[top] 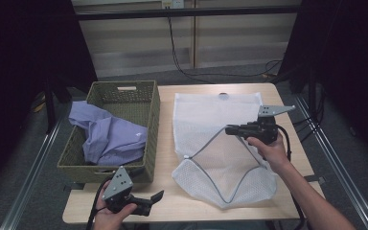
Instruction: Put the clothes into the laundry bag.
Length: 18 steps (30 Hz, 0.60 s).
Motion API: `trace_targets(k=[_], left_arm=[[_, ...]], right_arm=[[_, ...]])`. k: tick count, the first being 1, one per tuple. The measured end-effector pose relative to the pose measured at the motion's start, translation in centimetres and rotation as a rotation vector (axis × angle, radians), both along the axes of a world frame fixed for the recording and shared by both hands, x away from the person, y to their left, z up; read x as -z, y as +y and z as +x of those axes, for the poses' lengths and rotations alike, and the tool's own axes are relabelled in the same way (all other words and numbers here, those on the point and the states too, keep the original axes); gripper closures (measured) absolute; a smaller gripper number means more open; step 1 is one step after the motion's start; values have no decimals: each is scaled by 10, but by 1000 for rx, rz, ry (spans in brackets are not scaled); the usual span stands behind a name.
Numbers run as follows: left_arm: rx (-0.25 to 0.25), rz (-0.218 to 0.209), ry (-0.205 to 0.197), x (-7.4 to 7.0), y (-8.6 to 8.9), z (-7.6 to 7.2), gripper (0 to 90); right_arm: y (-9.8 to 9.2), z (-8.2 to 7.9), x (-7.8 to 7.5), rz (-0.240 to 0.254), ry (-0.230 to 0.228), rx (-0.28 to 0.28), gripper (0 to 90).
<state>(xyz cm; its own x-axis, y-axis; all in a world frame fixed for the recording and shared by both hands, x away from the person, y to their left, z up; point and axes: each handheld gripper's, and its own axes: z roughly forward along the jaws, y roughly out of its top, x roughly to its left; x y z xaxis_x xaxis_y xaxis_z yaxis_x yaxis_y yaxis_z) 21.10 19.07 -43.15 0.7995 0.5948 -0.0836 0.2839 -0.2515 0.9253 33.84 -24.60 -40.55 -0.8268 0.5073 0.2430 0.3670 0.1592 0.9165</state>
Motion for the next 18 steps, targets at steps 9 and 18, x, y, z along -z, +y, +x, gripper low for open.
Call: trace_targets(k=[9,18], left_arm=[[-73,21,-6,-26,21,4,28],[-136,65,22,-38,52,33,25]], right_arm=[[-1,1,2,-7,6,-6,874],[4,2,6,-23,16,-21,871]])
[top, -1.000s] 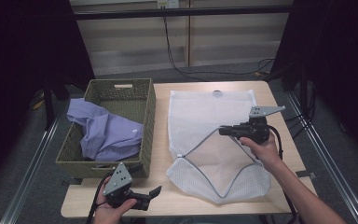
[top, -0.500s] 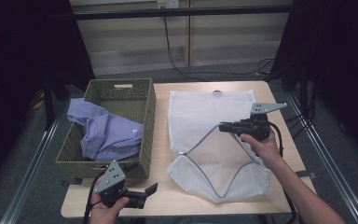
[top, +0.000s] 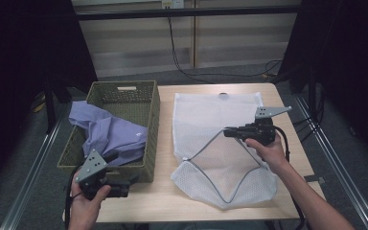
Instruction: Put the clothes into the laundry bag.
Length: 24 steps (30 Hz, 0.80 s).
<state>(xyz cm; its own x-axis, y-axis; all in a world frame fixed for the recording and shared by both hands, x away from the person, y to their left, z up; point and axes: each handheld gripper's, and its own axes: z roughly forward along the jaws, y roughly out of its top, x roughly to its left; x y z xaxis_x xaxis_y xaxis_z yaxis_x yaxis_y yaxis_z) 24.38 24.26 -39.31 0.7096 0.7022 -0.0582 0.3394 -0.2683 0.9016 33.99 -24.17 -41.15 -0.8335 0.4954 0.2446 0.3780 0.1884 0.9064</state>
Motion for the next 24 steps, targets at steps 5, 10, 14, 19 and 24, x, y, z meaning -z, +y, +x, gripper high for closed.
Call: trace_targets(k=[5,10,14,19,24], left_arm=[[16,-22,3,-12,17,20,31],[-10,-4,-2,-22,25,43,33],[-12,19,-7,-24,25,58,35],[-12,70,6,-28,22,74,42],[-29,119,56,-29,24,94,55]], right_arm=[[0,-1,0,-6,-2,-2,870],[0,0,1,-8,-3,0,870],[0,-1,1,-7,-1,-4,870],[0,0,1,-8,-1,-3,870],[1,-1,2,-9,3,1,870]])
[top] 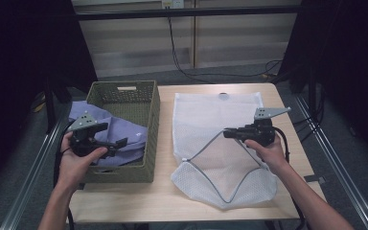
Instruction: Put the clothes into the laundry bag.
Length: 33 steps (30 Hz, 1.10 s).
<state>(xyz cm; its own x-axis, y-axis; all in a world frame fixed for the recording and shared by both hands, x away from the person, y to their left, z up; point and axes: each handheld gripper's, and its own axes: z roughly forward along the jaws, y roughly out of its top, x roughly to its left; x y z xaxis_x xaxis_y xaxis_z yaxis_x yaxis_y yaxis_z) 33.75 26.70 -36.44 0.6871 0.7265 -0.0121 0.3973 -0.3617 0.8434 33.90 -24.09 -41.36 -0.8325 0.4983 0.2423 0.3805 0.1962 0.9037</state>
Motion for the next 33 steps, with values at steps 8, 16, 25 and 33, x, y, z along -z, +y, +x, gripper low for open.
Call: trace_targets(k=[8,16,25,33], left_arm=[[-95,13,76,12,11,28,56],[-140,93,173,27,25,47,57],[-159,148,211,58,30,70,54],[-40,194,269,72,17,76,45]], right_arm=[[-1,0,2,-5,5,1,870],[1,0,4,-11,9,-5,870],[4,2,8,-14,25,-12,870],[5,1,11,-23,29,-16,870]])
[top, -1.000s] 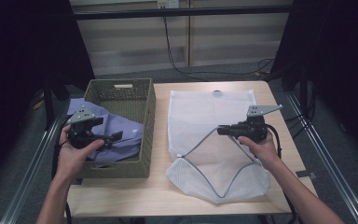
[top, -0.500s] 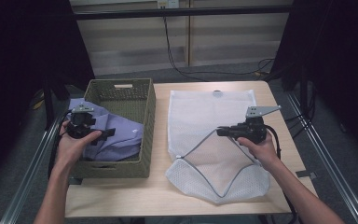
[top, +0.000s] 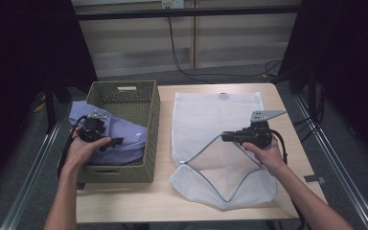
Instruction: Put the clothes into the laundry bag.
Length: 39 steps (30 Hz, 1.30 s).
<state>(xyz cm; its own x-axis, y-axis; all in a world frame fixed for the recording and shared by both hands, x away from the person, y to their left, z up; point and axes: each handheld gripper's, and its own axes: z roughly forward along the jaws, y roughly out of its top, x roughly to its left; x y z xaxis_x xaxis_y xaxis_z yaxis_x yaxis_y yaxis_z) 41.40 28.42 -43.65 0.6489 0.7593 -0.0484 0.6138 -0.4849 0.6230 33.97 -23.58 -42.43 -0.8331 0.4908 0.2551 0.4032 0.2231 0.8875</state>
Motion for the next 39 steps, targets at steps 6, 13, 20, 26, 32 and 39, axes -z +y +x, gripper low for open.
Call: trace_targets(k=[6,13,20,26,32,39], left_arm=[[80,105,103,16,-17,5,44],[95,170,140,26,-30,10,37],[52,279,208,41,-29,14,12],[-1,233,225,46,-26,13,0],[-20,230,240,46,-26,14,0],[21,286,271,37,-30,15,116]], right_arm=[[1,0,0,-4,0,0,871],[2,1,2,-16,3,-5,871],[3,0,3,-22,2,-7,871],[3,0,3,-23,1,-8,870],[3,0,6,-33,8,-2,868],[4,0,7,-38,12,-3,862]])
